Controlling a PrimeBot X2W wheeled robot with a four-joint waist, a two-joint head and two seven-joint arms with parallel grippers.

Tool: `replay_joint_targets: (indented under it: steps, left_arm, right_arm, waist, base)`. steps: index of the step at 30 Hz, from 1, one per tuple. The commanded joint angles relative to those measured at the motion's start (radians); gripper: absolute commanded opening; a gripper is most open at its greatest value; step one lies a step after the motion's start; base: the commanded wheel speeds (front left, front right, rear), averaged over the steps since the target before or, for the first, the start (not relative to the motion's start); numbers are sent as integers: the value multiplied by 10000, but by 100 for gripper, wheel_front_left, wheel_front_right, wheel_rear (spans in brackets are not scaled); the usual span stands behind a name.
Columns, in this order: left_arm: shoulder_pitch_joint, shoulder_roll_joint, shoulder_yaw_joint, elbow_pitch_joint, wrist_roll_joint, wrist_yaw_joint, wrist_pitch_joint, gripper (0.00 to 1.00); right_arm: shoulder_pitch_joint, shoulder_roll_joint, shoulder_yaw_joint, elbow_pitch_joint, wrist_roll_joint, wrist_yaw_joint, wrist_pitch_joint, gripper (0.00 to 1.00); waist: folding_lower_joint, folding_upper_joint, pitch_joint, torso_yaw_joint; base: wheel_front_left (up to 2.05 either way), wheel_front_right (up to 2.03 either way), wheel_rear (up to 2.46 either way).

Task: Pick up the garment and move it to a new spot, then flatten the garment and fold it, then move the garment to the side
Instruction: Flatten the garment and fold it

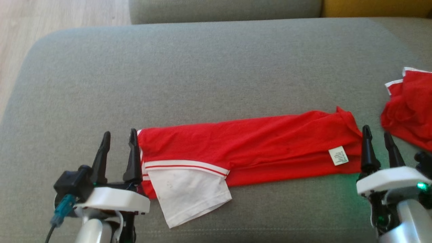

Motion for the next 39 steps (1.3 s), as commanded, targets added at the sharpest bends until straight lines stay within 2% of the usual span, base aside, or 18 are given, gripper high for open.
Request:
replay_joint_targets:
  steps: [1,9,25,26,27,28,35,39]
  left_arm:
    - [-556,-16,180,-279,-32,-1,-121,100]
    - [-758,-17,53,-208,-77,13,-122,100]
    - [-818,-18,-57,-137,-123,74,-122,100]
    - [-828,-18,-72,-134,-127,84,-122,100]
    - [-840,-18,-82,-131,-130,94,-122,100]
    - [-853,-18,-86,-124,-134,97,-122,100]
    - [-861,-18,43,-68,-101,71,-122,100]
    - [-838,-18,66,-80,-160,41,-122,100]
  right_arm:
    - [-749,64,-92,154,214,-7,337,100]
    - [-1554,223,-641,1675,1037,-7,1163,100]
    - [-2165,315,-58,3787,1654,-7,1715,100]
    - [-2175,267,100,3918,1591,-7,1879,41]
    - [-2193,196,256,4004,1489,-7,1959,5]
    - [-2217,138,352,4055,1423,-7,1953,0]
    - [-2482,-453,-14,4249,1506,-7,1362,0]
    - [-2789,-1071,-518,4712,832,-7,837,0]
  waist:
    - [0,-1,163,103]
    - [0,-1,436,379]
    - [0,-1,561,565]
    - [0,-1,567,565]
    - [0,-1,571,563]
    - [0,-1,570,562]
    - [0,-1,479,508]
    - [0,-1,408,446]
  base:
    - [0,0,0]
    - [0,0,0]
    - [0,0,0]
    - [0,0,0]
    - [0,0,0]
    - [0,0,0]
    - [0,0,0]
    - [0,0,0]
